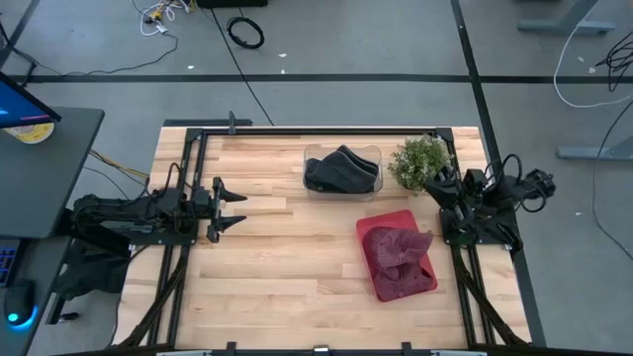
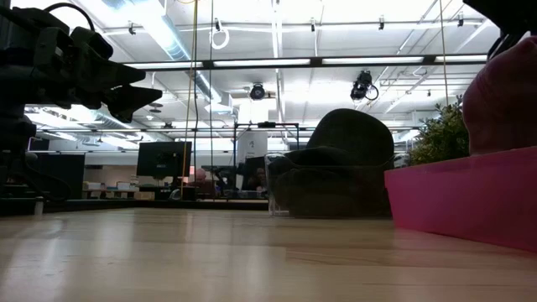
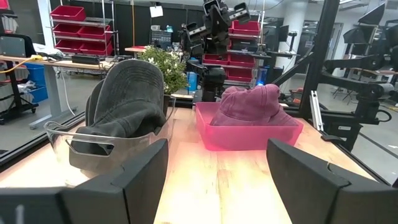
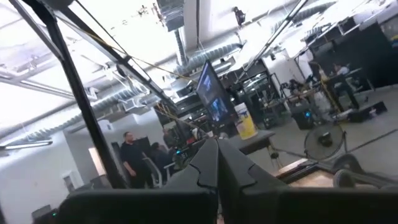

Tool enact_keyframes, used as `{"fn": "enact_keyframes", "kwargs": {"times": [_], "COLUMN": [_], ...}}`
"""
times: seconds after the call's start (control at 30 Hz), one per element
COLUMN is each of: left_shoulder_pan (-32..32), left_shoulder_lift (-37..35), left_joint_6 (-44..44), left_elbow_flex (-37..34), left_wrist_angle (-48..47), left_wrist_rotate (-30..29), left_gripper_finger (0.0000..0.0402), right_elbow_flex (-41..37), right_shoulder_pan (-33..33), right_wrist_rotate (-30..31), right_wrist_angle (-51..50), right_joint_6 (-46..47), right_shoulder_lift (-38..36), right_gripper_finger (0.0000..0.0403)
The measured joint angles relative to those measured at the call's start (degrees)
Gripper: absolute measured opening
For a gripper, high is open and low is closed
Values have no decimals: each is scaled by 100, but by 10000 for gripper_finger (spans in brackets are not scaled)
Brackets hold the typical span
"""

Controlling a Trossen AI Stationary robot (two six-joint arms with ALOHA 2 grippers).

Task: Pick & Place hat
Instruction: Return to home position

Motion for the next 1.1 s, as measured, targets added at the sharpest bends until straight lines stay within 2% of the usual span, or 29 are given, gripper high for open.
{"fn": "enact_keyframes", "kwargs": {"times": [0.63,0.97,1.1], "left_shoulder_pan": [0,0,0], "left_shoulder_lift": [0,0,0], "left_joint_6": [3,2,1], "left_elbow_flex": [0,0,0], "left_wrist_angle": [-3,-4,-4], "left_wrist_rotate": [-1,-3,-3], "left_gripper_finger": [277,277,277], "right_elbow_flex": [-2,-14,-276], "right_shoulder_pan": [-2196,-2316,-2316], "right_wrist_rotate": [-2188,-2320,-2347], "right_wrist_angle": [-237,-466,-84], "right_joint_6": [592,262,168], "right_shoulder_lift": [-1,-2,-2], "right_gripper_finger": [0,0,0]}}
